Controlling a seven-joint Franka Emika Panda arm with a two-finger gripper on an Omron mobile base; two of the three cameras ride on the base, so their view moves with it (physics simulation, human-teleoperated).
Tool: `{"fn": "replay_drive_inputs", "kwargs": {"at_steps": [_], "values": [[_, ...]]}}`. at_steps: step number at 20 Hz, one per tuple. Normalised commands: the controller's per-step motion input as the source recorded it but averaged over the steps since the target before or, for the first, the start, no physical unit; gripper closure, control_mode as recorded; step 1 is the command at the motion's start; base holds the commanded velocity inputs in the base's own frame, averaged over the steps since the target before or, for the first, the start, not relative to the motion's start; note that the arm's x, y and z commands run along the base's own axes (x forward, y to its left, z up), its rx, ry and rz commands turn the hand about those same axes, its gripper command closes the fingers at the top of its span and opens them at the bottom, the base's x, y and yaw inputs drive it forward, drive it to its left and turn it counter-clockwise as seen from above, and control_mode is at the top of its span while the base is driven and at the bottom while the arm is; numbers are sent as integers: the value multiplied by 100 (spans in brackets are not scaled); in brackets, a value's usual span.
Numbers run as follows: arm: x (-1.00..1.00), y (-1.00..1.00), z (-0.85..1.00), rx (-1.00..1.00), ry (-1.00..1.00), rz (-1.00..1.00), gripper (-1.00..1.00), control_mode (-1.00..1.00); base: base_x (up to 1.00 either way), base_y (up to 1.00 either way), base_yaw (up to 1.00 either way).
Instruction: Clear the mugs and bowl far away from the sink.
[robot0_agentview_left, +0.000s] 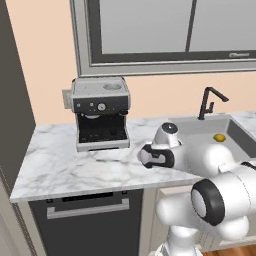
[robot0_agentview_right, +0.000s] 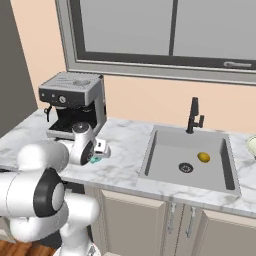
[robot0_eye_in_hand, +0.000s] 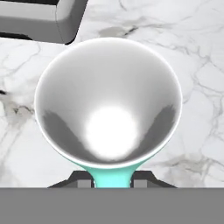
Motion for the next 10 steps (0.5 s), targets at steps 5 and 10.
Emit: {"fn": "replay_drive_inputs", "kwargs": {"at_steps": [5, 10], "values": [[-38, 0, 77, 7, 0, 0, 100, -100, 0, 0, 0], [-48, -13, 92, 3, 0, 0, 100, -100, 0, 0, 0]]}}
